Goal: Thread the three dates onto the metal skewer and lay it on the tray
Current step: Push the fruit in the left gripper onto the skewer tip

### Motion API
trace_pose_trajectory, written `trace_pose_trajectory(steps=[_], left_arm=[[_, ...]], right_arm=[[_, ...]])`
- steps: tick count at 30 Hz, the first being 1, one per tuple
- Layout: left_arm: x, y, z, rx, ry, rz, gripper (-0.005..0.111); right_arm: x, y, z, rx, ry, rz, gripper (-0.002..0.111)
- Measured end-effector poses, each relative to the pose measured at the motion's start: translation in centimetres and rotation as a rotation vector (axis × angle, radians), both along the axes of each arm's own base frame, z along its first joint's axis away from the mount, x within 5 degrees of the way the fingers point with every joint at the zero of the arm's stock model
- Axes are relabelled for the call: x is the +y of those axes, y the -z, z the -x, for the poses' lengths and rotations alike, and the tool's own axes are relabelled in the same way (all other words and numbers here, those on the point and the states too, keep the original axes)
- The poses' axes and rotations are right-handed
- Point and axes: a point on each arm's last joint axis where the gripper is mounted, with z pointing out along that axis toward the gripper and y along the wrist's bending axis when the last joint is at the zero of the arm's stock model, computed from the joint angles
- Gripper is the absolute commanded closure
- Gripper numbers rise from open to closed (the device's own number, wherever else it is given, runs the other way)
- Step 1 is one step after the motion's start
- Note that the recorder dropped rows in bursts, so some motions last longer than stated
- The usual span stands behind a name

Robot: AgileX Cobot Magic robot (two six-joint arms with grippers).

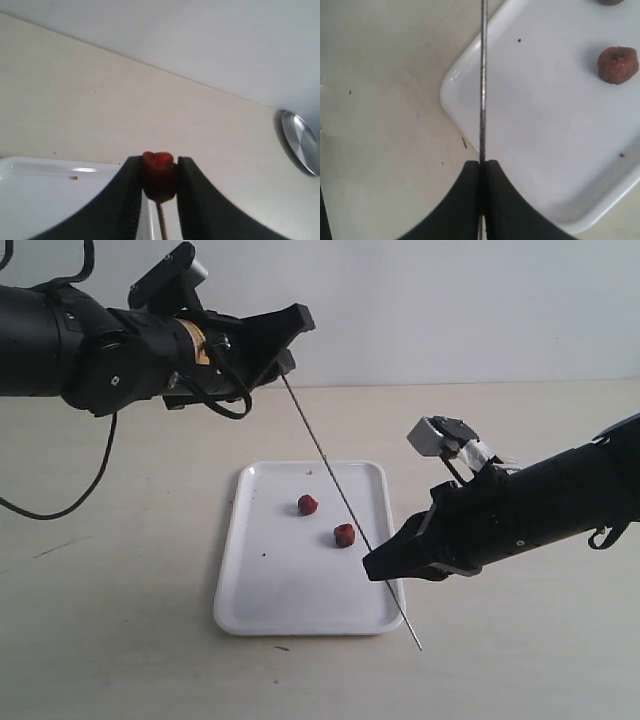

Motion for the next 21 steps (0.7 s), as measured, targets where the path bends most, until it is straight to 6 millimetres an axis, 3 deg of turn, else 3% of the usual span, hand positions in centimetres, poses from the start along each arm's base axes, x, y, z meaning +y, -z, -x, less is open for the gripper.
trace_pose_trajectory(steps=[21], left_arm=[[-1.8,0.5,1.0,-0.001,0.054,0.005,0.082]], right_arm=[[-0.1,-0.5,-1.3,-0.085,0.112,-0.033,0.108]])
